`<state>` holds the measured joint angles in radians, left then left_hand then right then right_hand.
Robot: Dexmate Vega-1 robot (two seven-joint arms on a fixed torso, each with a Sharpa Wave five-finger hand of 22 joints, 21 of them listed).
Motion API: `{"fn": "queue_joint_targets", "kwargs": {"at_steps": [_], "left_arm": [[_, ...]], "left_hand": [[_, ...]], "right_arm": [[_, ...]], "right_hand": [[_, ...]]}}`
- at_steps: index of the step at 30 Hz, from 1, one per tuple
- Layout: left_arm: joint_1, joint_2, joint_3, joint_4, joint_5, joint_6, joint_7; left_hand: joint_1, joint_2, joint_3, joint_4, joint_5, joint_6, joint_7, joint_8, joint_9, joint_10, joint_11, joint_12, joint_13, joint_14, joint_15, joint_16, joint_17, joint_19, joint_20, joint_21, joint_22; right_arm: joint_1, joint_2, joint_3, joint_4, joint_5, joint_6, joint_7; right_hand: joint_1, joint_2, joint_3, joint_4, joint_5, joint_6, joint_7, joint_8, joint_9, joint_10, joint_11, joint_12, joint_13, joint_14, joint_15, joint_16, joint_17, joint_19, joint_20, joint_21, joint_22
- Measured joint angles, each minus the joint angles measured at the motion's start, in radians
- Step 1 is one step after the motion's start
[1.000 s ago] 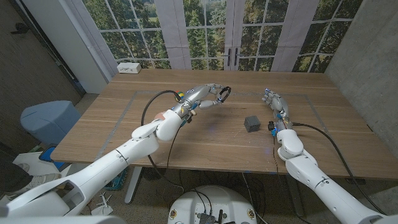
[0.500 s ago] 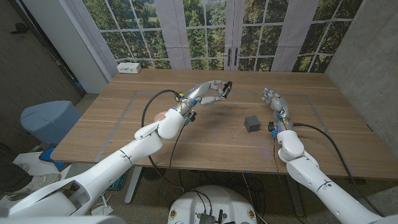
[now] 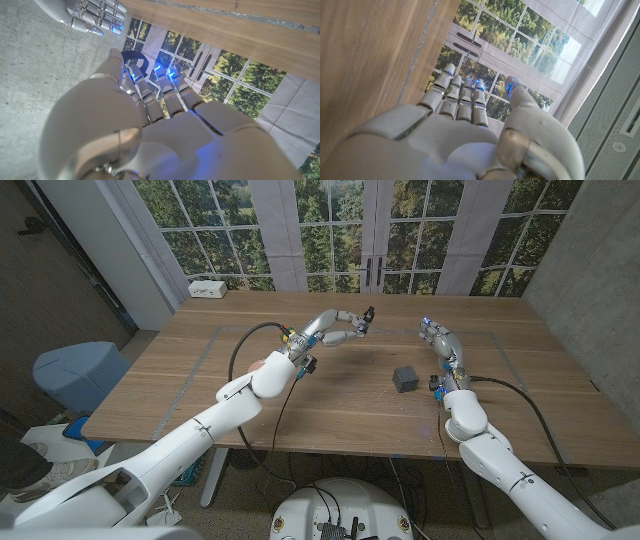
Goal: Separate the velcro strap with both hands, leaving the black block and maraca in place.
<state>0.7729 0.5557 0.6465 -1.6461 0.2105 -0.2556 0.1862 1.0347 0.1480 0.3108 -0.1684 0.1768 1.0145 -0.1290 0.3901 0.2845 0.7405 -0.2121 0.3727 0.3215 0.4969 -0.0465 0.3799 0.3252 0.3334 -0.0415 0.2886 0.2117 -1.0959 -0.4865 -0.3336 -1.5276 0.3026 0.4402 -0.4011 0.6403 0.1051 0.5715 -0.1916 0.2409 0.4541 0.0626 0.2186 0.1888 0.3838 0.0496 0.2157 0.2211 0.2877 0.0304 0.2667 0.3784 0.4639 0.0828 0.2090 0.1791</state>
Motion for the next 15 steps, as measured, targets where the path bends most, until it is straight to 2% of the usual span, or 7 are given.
{"fn": "queue_joint_targets", "kwargs": {"at_steps": [7, 12, 15], "left_arm": [[-0.015, -0.008, 0.0, 0.02, -0.049, -0.017, -0.039], [-0.032, -0.014, 0.0, 0.038, -0.111, -0.028, -0.096], [-0.045, -0.017, 0.001, 0.048, -0.155, -0.031, -0.139]], "left_hand": [[0.017, 0.006, 0.0, 0.0, -0.001, -0.007, -0.007, 0.0, -0.009, 0.014, -0.004, 0.024, 0.029, 0.011, 0.0, 0.024, 0.036, 0.012, -0.002, 0.01, 0.005], [0.024, 0.005, 0.0, 0.0, -0.001, -0.009, -0.009, 0.0, -0.01, 0.03, -0.01, 0.031, 0.039, 0.011, 0.0, 0.028, 0.05, 0.023, -0.002, 0.011, 0.005], [0.027, 0.008, 0.0, 0.0, -0.001, -0.014, -0.015, 0.0, -0.01, 0.035, -0.007, 0.031, 0.043, 0.011, 0.0, 0.038, 0.058, 0.023, -0.002, 0.019, 0.005]], "right_arm": [[-0.007, -0.005, -0.003, -0.022, -0.025, 0.002, 0.0], [-0.013, -0.013, -0.004, -0.042, -0.042, 0.002, 0.0], [-0.02, -0.019, -0.004, -0.056, -0.054, -0.003, 0.0]], "right_hand": [[0.011, -0.011, -0.008, -0.002, 0.0, 0.003, 0.003, 0.0, 0.0, -0.005, -0.005, 0.0, 0.0, -0.009, 0.009, 0.0, 0.0, -0.007, 0.007, 0.0, 0.0], [0.024, -0.024, -0.009, 0.0, -0.002, 0.013, -0.006, 0.0, 0.0, -0.005, -0.006, 0.0, 0.0, -0.015, 0.003, 0.0, 0.0, -0.013, 0.012, 0.0, 0.0], [0.055, -0.031, -0.009, 0.0, -0.005, 0.032, -0.011, 0.004, 0.0, 0.011, -0.021, 0.005, 0.005, -0.011, -0.011, 0.0, 0.004, -0.02, 0.005, 0.0, 0.0]]}}
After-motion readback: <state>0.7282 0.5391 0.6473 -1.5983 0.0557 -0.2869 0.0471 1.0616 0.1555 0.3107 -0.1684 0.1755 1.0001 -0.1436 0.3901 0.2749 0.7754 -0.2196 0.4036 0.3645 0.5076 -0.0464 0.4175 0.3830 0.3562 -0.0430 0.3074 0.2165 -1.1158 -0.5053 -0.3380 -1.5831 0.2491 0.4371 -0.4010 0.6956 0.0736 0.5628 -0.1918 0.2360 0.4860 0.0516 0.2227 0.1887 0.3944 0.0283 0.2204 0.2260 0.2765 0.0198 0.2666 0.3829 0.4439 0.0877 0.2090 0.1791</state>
